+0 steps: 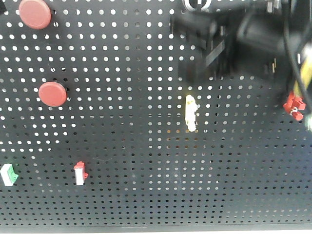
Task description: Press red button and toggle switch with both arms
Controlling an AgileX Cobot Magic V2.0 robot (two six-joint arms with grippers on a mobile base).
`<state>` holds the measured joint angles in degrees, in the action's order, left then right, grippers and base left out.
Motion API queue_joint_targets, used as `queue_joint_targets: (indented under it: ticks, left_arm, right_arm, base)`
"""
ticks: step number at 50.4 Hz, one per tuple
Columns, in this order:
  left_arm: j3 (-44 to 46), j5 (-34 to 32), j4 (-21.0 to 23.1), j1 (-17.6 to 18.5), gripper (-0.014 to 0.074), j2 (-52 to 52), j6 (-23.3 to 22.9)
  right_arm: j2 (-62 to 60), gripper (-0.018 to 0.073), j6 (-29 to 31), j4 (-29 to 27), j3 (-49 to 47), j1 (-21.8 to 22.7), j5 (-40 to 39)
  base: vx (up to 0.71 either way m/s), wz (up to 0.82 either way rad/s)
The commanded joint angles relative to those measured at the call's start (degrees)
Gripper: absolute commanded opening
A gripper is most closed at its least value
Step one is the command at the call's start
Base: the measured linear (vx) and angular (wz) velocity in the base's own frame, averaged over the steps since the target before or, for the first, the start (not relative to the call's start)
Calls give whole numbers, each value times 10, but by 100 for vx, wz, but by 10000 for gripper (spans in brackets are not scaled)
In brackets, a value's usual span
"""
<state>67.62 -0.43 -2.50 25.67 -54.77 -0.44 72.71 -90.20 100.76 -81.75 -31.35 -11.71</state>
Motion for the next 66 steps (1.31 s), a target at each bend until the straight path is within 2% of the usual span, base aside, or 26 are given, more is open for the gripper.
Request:
queue_joint_targets:
  ticks: [1, 18, 29, 56, 66]
  left_arm:
    - [14, -38, 2, 4, 2, 4, -5]
    - [14, -39, 2, 4, 2, 4, -5]
    - [14, -39, 2, 4, 2, 4, -5]
    - [14, -43, 2, 4, 2, 5, -5]
    - [14, -46, 2, 4, 2, 5, -5]
  right_arm:
    - [-6, 0, 0, 11, -20, 2, 38]
    - [-2, 0, -1, 11, -20, 2, 106]
    - [-2, 0, 1, 13, -20, 2, 117]
    - [-18, 0, 12, 4, -20, 2, 242]
    - [-16, 0, 32, -39, -14, 2, 199]
  base:
    - [0, 0]
    - [0, 0]
    - [0, 0]
    - [0, 0]
    - [0, 0]
